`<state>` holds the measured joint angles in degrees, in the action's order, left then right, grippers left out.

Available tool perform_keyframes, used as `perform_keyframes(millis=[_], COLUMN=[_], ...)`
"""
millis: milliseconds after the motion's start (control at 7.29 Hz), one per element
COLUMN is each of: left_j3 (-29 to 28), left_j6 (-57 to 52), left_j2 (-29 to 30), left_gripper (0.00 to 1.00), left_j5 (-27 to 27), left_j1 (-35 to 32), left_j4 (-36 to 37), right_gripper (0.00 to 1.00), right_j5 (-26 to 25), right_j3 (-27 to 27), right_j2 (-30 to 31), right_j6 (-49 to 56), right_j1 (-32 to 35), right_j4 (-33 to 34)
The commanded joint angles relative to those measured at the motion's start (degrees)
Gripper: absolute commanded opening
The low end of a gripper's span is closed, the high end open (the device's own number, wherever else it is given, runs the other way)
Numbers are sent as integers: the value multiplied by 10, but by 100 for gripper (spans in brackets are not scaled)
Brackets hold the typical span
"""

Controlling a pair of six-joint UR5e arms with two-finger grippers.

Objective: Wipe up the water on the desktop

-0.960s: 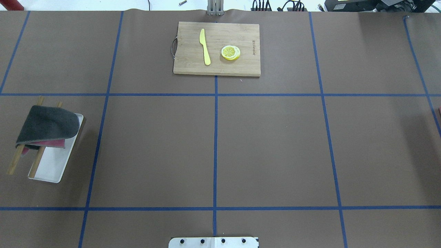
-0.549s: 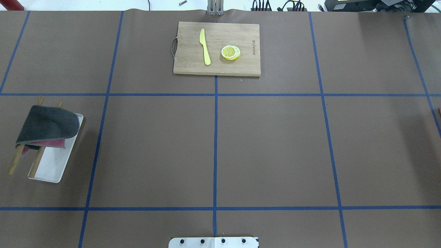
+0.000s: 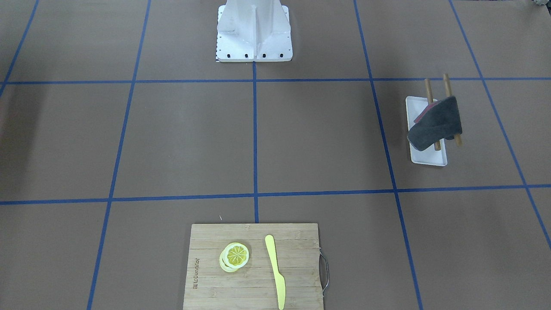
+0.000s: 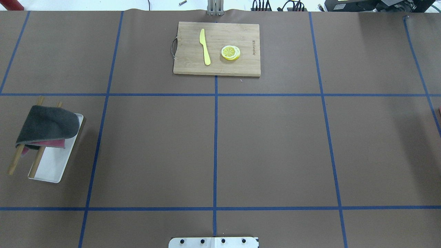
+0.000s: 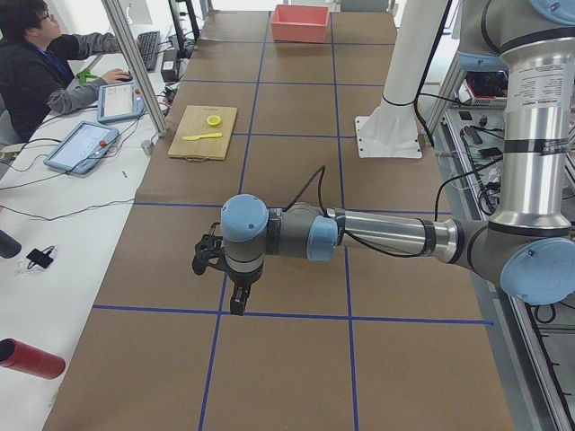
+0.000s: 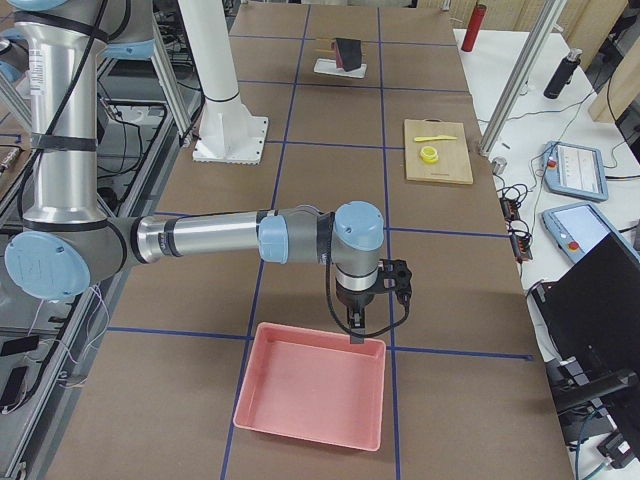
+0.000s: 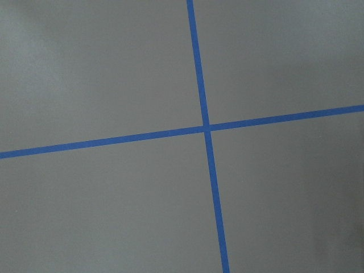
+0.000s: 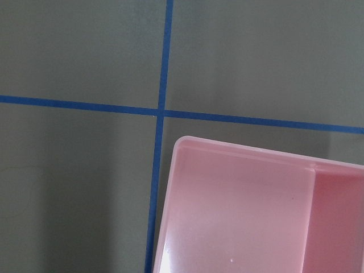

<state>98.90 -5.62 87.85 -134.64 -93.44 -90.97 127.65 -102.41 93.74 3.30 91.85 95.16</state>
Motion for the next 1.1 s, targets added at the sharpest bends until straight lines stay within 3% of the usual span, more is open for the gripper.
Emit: perform_keyframes(millis=[0,274,686,960], left_j3=[16,-12,-24,-18], left_j6=[-2,3,1,14], left_j2=[2,-8,-1,-2], left_gripper=[99,99,99,99], left_j5=[0,3,0,-1], left_j1=[-1,-1,-1,0], left_j4=[-23,-138,-184,-223], right_gripper=[100,100,100,100], right_j5=[0,1,14,30], right_j3=[-33,-37,-47,-48], right_j2=[-2,-1,-2,-2], right_j6=[-1,5,5,-18], right_j1=[0,0,0,-19], right_j4=[0,0,-3,-52])
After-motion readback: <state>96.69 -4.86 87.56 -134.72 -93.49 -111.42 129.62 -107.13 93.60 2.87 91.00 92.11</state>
